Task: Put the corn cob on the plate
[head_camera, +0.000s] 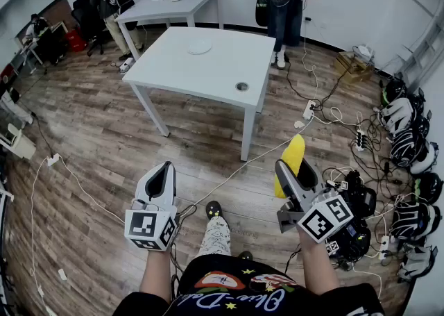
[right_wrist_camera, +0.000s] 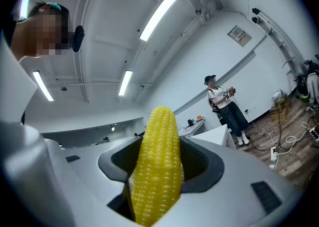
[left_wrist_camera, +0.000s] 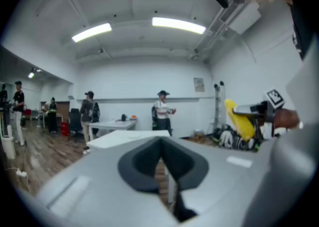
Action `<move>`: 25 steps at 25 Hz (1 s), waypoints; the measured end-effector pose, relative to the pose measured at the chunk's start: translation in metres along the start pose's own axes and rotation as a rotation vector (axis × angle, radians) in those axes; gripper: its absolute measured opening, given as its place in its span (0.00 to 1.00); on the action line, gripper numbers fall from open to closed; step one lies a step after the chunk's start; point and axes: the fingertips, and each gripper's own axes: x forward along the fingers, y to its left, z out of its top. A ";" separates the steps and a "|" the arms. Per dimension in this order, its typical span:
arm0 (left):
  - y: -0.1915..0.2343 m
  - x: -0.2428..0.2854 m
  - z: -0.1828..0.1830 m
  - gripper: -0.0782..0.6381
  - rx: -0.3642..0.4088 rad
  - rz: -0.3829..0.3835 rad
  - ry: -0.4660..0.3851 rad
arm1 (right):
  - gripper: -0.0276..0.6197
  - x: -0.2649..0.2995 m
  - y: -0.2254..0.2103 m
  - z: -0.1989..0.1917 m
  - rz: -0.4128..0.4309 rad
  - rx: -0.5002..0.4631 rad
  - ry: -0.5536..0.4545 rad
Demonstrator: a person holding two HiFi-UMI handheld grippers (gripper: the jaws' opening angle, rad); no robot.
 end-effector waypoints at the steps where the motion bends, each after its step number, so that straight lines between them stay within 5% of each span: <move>1: 0.004 0.015 0.000 0.11 -0.012 0.003 -0.011 | 0.42 0.012 -0.007 0.002 0.004 -0.008 0.006; 12: 0.114 0.167 0.025 0.11 -0.010 -0.046 -0.067 | 0.42 0.206 -0.040 0.020 0.021 -0.036 -0.016; 25: 0.229 0.282 0.014 0.11 0.028 0.022 -0.024 | 0.42 0.394 -0.082 -0.006 0.095 0.018 0.031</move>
